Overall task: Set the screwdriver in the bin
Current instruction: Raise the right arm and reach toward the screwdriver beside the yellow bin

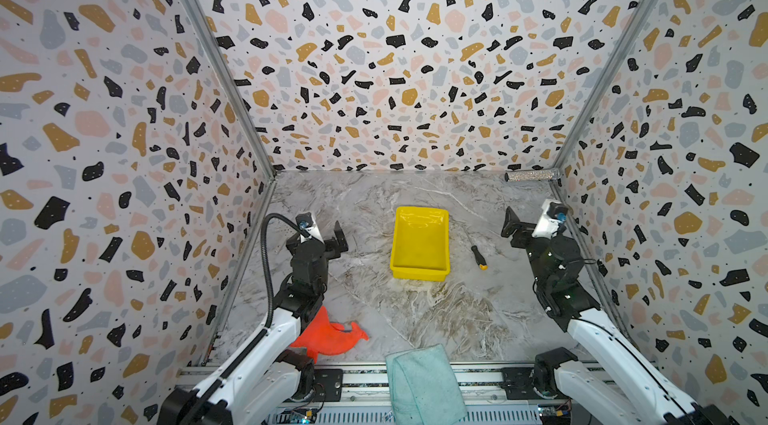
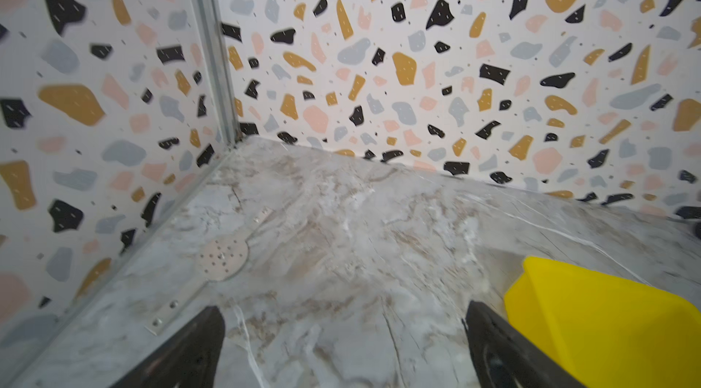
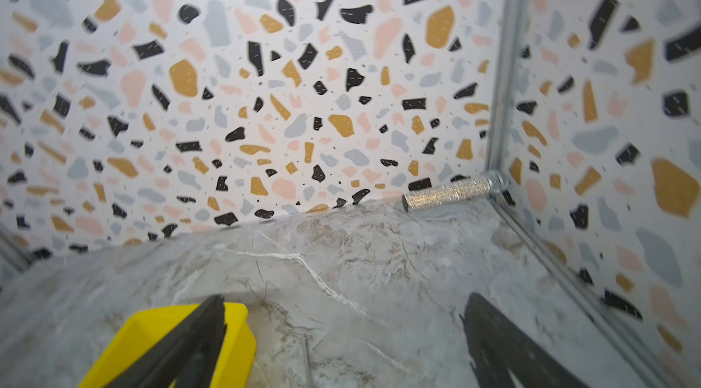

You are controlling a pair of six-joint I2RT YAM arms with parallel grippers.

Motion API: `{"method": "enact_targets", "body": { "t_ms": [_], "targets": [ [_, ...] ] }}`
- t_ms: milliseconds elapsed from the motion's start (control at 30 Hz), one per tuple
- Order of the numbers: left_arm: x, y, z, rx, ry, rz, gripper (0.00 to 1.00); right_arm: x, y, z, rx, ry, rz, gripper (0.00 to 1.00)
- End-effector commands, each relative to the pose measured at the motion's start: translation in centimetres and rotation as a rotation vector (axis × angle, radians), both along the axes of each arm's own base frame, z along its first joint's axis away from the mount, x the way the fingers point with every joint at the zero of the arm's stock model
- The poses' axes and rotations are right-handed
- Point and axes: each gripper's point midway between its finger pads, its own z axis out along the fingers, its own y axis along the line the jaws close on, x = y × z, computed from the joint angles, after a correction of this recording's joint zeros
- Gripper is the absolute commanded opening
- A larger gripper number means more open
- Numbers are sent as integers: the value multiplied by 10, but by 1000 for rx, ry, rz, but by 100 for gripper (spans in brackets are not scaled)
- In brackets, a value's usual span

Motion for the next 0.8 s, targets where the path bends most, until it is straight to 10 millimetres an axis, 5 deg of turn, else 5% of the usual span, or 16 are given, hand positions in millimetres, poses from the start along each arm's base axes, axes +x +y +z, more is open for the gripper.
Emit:
{"method": "enact_targets", "body": {
  "t_ms": [0,133,233,600,767],
  "targets": [
    [-29,-21,-62,-83,218,-125,100,-36,-21,-126,102,417,-100,99],
    [-37,10,-64,-76,217,47,100,-54,-21,-179,141,478,-107,99],
    [-44,28,-69,-94,213,160,100,-53,-14,-168,111,424,-73,99],
    [-44,34,-75,-82,248,207,100,-51,-5,-168,100,424,-25,99],
    [-59,64,-79,-81,251,395,100,-49,2,-169,80,428,-5,99]
  ]
}}
